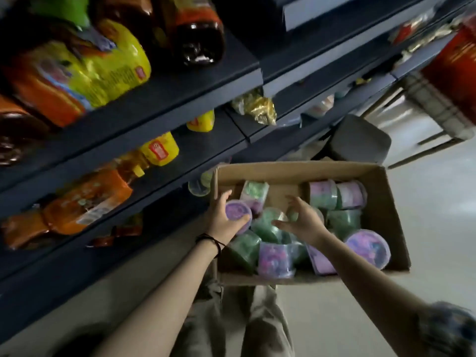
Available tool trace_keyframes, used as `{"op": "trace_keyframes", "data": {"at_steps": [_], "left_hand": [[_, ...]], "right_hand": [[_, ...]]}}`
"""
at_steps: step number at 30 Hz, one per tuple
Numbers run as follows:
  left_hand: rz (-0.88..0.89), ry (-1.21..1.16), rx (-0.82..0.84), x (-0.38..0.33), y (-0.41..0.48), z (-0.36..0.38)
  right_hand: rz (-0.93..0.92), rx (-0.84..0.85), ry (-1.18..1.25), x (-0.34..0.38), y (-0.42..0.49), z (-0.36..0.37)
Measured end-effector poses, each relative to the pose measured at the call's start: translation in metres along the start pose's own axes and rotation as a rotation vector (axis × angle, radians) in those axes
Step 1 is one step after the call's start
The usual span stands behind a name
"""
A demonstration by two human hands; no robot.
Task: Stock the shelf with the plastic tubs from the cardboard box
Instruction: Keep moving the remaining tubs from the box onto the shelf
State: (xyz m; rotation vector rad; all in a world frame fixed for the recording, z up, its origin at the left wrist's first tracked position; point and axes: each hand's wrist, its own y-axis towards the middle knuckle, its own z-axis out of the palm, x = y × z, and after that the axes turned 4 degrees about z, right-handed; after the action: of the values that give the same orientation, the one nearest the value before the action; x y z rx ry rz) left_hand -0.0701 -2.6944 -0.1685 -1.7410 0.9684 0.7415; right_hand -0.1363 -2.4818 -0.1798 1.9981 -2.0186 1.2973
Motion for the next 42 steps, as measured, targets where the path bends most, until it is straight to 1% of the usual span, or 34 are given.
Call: {"op": "trace_keyframes", "data": {"at_steps": [4,6,8,10,12,15,17,22,24,27,30,32,35,37,39,42], "left_hand": [[-0.037,-0.005,0.010,0.028,0.051,0.047],[-0.060,0.024,0.013,0.039,0.075,0.064],[-0.053,0.064,0.011,0.050,0.096,0.078],[-0.005,0.146,0.023,0.060,0.115,0.091],[0.059,0.261,0.061,0.066,0.133,0.101],[0.052,0.384,0.110,0.073,0.155,0.111],[0.043,0.416,0.084,0.076,0.166,0.117],[0.060,0.437,0.002,0.077,0.171,0.120],[0.073,0.409,-0.036,0.073,0.170,0.115],[0.065,0.347,-0.087,0.062,0.167,0.107],[0.039,0.303,-0.105,0.046,0.160,0.103],[0.022,0.266,-0.149,0.042,0.156,0.101],[-0.041,0.122,-0.184,0.034,0.147,0.093],[-0.119,-0.019,-0.183,0.029,0.138,0.090],[-0.186,-0.078,-0.193,0.025,0.128,0.088],[-0.287,-0.113,-0.177,0.021,0.114,0.088]], "right_hand": [[-0.020,0.143,-0.056,-0.050,0.060,0.029],[-0.025,0.206,-0.041,-0.066,0.080,0.043],[-0.026,0.252,-0.080,-0.079,0.095,0.055],[-0.054,0.268,-0.187,-0.089,0.105,0.064],[-0.076,0.247,-0.257,-0.096,0.114,0.068],[-0.050,0.296,-0.201,-0.105,0.124,0.069],[-0.062,0.343,-0.188,-0.109,0.127,0.069],[-0.055,0.410,-0.281,-0.107,0.131,0.074],[-0.034,0.386,-0.281,-0.106,0.132,0.071],[0.006,0.282,-0.196,-0.108,0.130,0.054],[-0.069,0.251,-0.224,-0.107,0.121,0.038],[-0.106,0.235,-0.212,-0.107,0.115,0.032],[-0.104,0.200,-0.081,-0.107,0.105,0.017],[-0.074,0.170,0.023,-0.111,0.102,0.007],[-0.009,0.122,0.109,-0.114,0.100,-0.003],[0.181,0.028,0.331,-0.119,0.099,-0.020]]}}
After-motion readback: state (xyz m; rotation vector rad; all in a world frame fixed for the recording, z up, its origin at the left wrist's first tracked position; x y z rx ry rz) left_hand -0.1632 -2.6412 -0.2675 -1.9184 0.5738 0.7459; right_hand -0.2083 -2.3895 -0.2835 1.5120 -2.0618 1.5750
